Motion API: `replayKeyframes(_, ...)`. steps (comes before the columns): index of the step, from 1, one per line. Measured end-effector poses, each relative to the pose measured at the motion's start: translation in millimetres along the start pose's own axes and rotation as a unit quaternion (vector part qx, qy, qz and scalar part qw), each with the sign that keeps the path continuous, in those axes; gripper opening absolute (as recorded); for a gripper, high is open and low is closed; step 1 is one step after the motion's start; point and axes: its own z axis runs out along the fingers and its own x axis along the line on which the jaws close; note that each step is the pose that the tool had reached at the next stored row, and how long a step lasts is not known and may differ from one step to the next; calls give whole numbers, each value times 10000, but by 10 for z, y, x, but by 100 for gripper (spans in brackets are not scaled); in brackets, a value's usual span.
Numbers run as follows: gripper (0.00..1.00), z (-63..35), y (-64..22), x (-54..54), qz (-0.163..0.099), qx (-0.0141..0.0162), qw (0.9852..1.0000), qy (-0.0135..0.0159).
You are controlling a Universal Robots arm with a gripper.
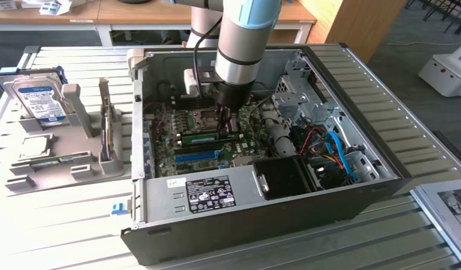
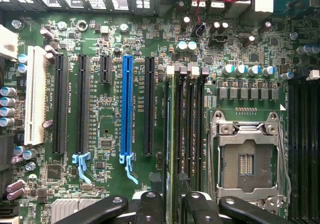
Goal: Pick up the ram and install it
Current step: 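Insert the ram into the slot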
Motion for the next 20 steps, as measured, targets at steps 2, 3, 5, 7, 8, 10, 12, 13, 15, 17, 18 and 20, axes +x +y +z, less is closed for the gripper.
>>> replayKeyframes(2, 25, 0, 0, 0, 0, 0, 10000, 0)
replayKeyframes(3, 25, -1, 0, 0, 0, 0, 10000, 0)
replayKeyframes(5, 25, -16, 1, 0, 0, 0, 10000, 1)
replayKeyframes(7, 25, -55, 2, -3, 0, 0, 10000, 1)
replayKeyframes(8, 25, -80, 3, -4, 0, 0, 10000, 0)
replayKeyframes(10, 25, -135, 6, -7, 0, 0, 10000, 0)
replayKeyframes(12, 25, -192, 8, -10, 0, 0, 10000, 0)
replayKeyframes(13, 25, -222, 9, -11, 0, 0, 10000, 0)
replayKeyframes(15, 25, -289, 12, -15, 0, 0, 10000, 0)
replayKeyframes(17, 25, -360, 15, -18, 0, 0, 10000, 0)
replayKeyframes(18, 25, -401, 17, -20, 0, 0, 10000, 0)
replayKeyframes(20, 25, -474, 20, -24, 0, 0, 10000, 0)
